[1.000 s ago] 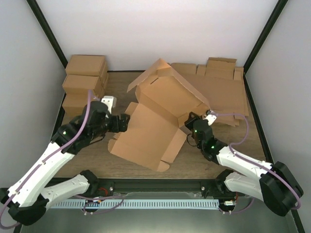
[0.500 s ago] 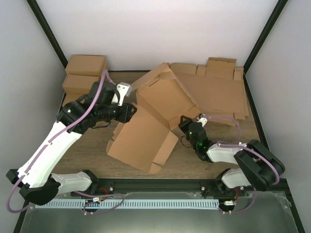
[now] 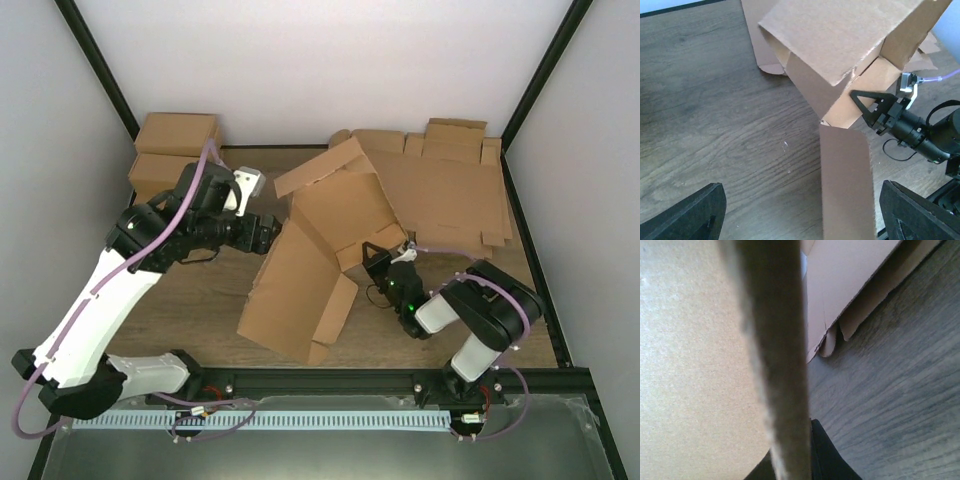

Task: Fold the paper box

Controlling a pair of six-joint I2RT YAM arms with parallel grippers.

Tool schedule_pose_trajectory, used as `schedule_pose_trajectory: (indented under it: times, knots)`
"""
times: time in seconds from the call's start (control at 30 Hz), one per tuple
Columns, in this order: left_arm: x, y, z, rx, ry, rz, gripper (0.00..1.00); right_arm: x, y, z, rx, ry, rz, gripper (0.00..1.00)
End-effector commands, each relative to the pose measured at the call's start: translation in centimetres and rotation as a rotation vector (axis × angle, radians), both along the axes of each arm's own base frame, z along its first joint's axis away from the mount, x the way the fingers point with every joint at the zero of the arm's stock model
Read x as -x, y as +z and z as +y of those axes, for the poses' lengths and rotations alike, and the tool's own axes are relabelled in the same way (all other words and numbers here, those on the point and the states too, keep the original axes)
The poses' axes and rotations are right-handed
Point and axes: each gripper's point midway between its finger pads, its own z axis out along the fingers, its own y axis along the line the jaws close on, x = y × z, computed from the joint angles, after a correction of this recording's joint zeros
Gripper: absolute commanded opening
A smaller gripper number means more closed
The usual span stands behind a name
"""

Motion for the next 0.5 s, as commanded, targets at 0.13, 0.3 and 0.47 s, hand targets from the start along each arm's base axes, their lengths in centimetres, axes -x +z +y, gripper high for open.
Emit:
schedule_pose_trajectory:
  times: [0.13, 0.3, 0.47]
  knots:
    - [2.1, -2.8, 0.2, 0.036, -0.022, 0.071, 0.92, 0.9, 1.6, -0.1, -0.110, 0.032, -0.138, 0.01]
    - [3.4, -5.7, -0.1, 0.063, -0.049, 0.135, 0.94, 1.1, -0.4, -0.5, -0.095, 0.017, -0.097, 0.01]
    - [4.8, -8.8, -0.9, 0.086, -0.103, 0.215, 0.94, 1.3, -2.0, -0.3, -0.087, 0.035, -0.082, 0.01]
